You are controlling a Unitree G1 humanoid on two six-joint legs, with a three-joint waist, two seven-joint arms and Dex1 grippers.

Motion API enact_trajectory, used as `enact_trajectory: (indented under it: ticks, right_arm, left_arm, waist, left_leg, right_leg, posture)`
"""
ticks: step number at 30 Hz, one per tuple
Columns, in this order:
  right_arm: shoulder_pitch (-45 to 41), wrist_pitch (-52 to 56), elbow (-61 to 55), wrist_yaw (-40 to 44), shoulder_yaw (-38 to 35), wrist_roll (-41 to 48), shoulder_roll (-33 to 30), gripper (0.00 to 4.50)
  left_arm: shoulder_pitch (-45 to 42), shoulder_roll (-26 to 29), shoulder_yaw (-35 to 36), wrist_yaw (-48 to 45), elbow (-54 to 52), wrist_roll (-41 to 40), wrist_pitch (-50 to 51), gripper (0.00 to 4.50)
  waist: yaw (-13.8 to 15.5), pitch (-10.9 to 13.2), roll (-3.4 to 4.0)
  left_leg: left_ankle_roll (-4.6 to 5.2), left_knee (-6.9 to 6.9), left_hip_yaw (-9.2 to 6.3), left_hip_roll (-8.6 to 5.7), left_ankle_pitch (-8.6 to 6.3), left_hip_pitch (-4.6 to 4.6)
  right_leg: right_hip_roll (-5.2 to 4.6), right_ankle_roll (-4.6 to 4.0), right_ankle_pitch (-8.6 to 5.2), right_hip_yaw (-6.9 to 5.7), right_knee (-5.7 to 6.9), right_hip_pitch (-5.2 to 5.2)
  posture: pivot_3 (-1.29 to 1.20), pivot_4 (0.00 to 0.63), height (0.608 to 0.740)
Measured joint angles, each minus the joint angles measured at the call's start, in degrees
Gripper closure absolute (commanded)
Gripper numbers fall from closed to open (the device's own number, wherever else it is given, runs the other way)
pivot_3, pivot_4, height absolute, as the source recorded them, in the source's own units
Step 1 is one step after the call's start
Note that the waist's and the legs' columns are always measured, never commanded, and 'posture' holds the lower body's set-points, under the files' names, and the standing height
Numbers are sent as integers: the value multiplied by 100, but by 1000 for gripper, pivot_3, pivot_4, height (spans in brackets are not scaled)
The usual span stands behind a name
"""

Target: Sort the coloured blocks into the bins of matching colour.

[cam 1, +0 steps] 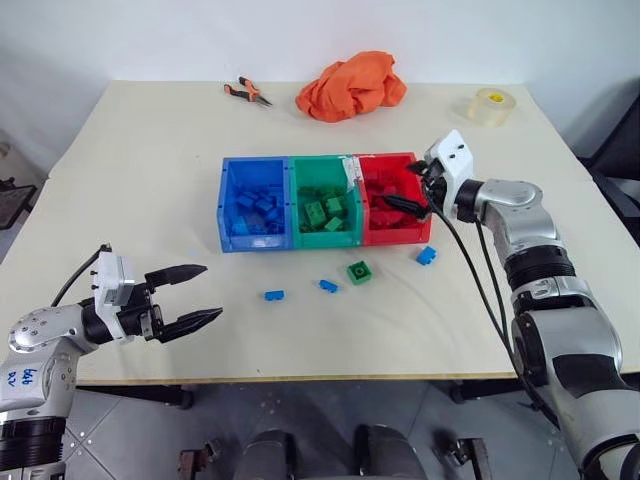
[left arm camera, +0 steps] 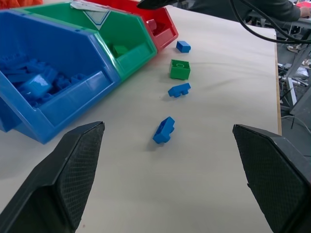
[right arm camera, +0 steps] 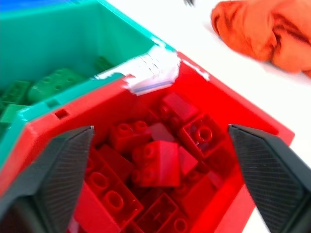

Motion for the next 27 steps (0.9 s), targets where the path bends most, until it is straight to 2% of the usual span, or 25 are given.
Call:
enact_trajectory:
  ticks: [1,6,10,15,19,27]
  right_arm:
    - [158,66,-232,146,-16,68,-96,10]
    - [2045,948,-2380,1158,-243,714,-1158,10]
    - [3265,1499,-3543,1372,-700,1100,-1834,10]
    - [4576,1886,-4097,1198,-1473,1237,-2347,10]
    - [4736,2092,-4272,787,-1601,1280,-2252,10]
    - [3998,2075,-4020,36,-1054,1199,-1330,10]
  left_arm:
    - [-9,0,-6,-6,30,1,-2,0]
    - [-153,4,-137,-135,353,25,-42,0]
    - [-451,2,-273,-268,624,88,-147,0]
    - [-715,10,-364,-494,1073,130,-238,0]
    - [-830,9,-414,-579,1151,139,-248,0]
    - [-915,-36,-515,-616,1153,149,-247,0]
  waist:
    - [2,0,-1]
    - [79,0,-1]
    - [119,0,2]
    - [135,-2,-1]
    - [106,-2,-1]
    - [125,-3,-2]
  left_leg:
    - [0,1,-6,0,0,2]
    - [2,2,-13,-4,-2,4]
    - [1,1,12,0,-1,9]
    - [2,0,20,2,-2,12]
    - [1,1,28,8,-1,14]
    - [-1,2,25,4,-2,10]
  right_leg:
    - [-1,1,0,4,2,2]
    - [-3,1,0,-1,-15,20]
    - [-2,1,0,-12,-24,18]
    - [-4,1,0,-10,-22,14]
    - [-4,0,0,-4,-25,14]
    - [-2,0,0,-6,-18,7]
  posture:
    - [0,150,740]
    - [0,150,740]
    - [0,150,740]
    - [0,150,740]
    - [0,150,740]
    - [0,150,740]
